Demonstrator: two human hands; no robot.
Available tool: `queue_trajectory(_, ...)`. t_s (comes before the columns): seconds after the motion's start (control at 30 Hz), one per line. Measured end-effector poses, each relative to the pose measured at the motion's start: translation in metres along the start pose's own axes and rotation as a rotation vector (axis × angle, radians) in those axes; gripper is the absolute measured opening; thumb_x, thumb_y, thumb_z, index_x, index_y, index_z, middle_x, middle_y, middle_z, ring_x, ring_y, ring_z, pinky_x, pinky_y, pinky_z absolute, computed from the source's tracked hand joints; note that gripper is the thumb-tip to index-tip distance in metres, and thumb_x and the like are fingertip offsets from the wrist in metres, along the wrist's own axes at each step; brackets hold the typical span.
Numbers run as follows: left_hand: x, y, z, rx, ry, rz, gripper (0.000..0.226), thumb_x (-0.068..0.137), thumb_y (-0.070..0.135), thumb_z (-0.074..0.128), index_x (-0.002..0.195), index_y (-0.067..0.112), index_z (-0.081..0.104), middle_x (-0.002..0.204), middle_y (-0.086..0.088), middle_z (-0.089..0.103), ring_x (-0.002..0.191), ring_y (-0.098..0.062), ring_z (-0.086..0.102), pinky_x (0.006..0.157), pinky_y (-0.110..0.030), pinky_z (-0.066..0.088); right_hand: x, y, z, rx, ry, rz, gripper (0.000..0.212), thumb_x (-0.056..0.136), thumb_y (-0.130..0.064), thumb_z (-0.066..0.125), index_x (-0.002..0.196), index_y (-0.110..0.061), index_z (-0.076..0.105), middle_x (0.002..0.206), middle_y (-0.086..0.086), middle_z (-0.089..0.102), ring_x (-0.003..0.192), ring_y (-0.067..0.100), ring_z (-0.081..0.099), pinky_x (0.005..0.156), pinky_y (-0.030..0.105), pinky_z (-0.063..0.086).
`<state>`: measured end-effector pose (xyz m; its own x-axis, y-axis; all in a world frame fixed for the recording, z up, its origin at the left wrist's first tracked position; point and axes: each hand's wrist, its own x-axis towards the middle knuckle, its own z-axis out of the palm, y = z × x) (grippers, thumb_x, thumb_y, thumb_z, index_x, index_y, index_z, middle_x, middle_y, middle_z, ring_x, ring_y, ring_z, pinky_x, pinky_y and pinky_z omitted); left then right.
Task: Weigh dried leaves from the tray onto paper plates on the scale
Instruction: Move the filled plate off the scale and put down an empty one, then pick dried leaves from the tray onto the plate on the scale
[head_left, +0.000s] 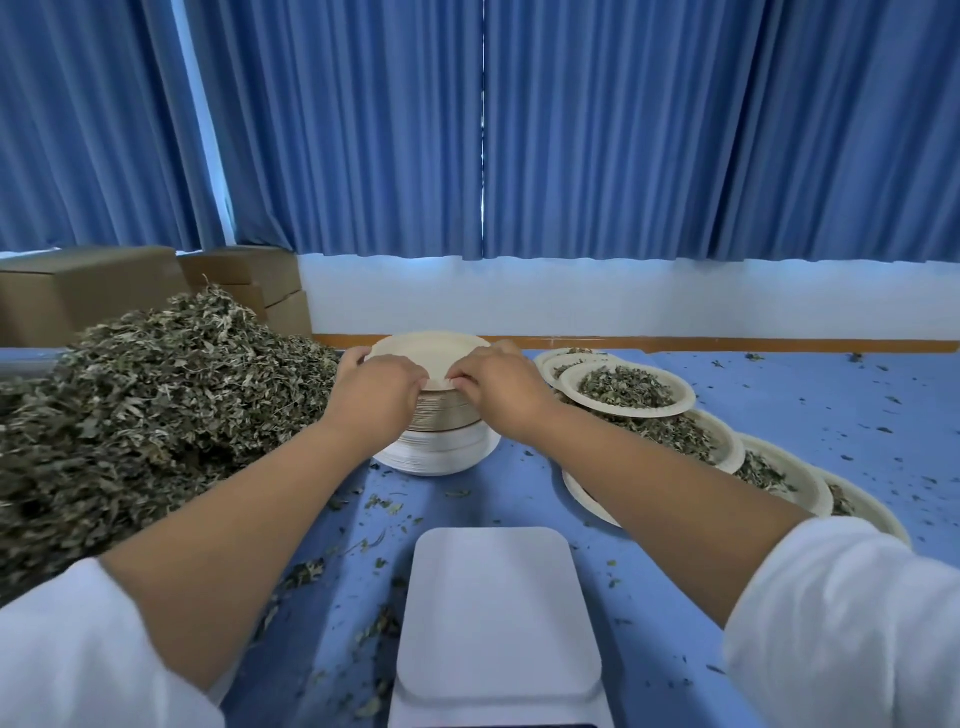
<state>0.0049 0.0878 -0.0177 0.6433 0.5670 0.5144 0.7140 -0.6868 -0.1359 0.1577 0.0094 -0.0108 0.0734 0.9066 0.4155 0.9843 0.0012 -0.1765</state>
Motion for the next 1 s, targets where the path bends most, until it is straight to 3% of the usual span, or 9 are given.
queue_trajectory(0.23,0.005,0.001,-0.004,-0.020,-0.066,-0.032,0.031,0.096,0.014,0.036,0.093,0.024,0.065,0.098,0.008,0.066,0.099,-0.011,0.056,0.103,-0.032,0.014,0.000,-0.001,0.000,-0.058,-0.025,-0.014,0.031,0.102,-0.028,0.039,0.120,-0.023,0.063,0.122,-0.002,0.061,0.120,0.025,0.039,0.095,0.039,0.039)
queue_trajectory(0.47,0.002,-0.008,-0.003,-0.074,0.003,-0.027,0.033,0.099,0.018,0.032,0.083,0.021,0.060,0.090,0.007,0.064,0.093,-0.013,0.056,0.096,-0.029,0.015,-0.001,0.004,0.003,-0.098,0.047,-0.064,0.032,0.102,-0.029,0.040,0.124,-0.023,0.062,0.124,0.001,0.059,0.122,0.026,0.041,0.099,0.042,0.039)
queue_trajectory(0.63,0.002,-0.008,-0.013,-0.107,0.118,-0.021,0.029,0.099,0.018,0.036,0.092,0.023,0.065,0.093,0.008,0.064,0.097,-0.014,0.057,0.100,-0.030,0.015,0.003,-0.004,0.005,0.442,0.227,0.346,0.039,0.097,-0.038,0.048,0.125,-0.013,0.058,0.128,0.009,0.049,0.126,0.024,0.039,0.104,0.034,0.032)
queue_trajectory(0.67,0.001,-0.006,-0.017,-0.116,0.135,-0.004,0.029,0.099,0.019,0.036,0.093,0.023,0.064,0.094,0.009,0.064,0.098,-0.014,0.057,0.101,-0.030,0.015,0.004,-0.006,0.002,0.581,0.244,0.436,0.039,0.095,-0.041,0.050,0.118,-0.010,0.061,0.120,0.010,0.055,0.117,0.024,0.047,0.099,0.035,0.038)
queue_trajectory(0.77,-0.012,0.002,-0.028,-0.171,0.208,0.058,0.026,0.099,0.018,0.042,0.100,0.021,0.067,0.103,0.008,0.066,0.111,-0.014,0.056,0.104,-0.031,0.015,0.003,-0.010,-0.013,1.093,0.264,0.635,0.032,0.092,-0.035,0.056,0.078,-0.006,0.060,0.074,0.008,0.061,0.061,0.019,0.058,0.056,0.028,0.046)
queue_trajectory(0.83,-0.031,0.009,-0.036,-0.244,0.268,0.113,0.022,0.097,0.015,0.049,0.102,0.018,0.070,0.108,0.007,0.068,0.122,-0.014,0.053,0.106,-0.032,0.017,-0.008,-0.010,-0.020,1.229,0.251,0.693,0.021,0.087,-0.017,0.058,0.069,-0.006,0.059,0.058,0.006,0.056,0.042,0.013,0.051,0.043,0.020,0.042)
queue_trajectory(0.9,-0.053,0.017,-0.043,-0.320,0.267,0.166,0.019,0.095,0.013,0.053,0.103,0.015,0.070,0.109,0.005,0.068,0.125,-0.014,0.051,0.107,-0.032,0.019,-0.024,-0.012,-0.025,1.349,0.188,0.716,0.021,0.084,-0.004,0.057,0.064,-0.007,0.055,0.050,0.003,0.047,0.040,0.012,0.046,0.043,0.018,0.044)
queue_trajectory(1.0,-0.089,0.028,-0.050,-0.442,0.283,0.120,0.018,0.094,0.010,0.054,0.100,0.011,0.071,0.106,0.004,0.069,0.124,-0.015,0.052,0.109,-0.033,0.023,-0.055,-0.017,-0.027,1.459,0.119,0.668,0.023,0.086,-0.001,0.057,0.064,-0.007,0.050,0.049,0.001,0.041,0.044,0.011,0.043,0.047,0.017,0.045)
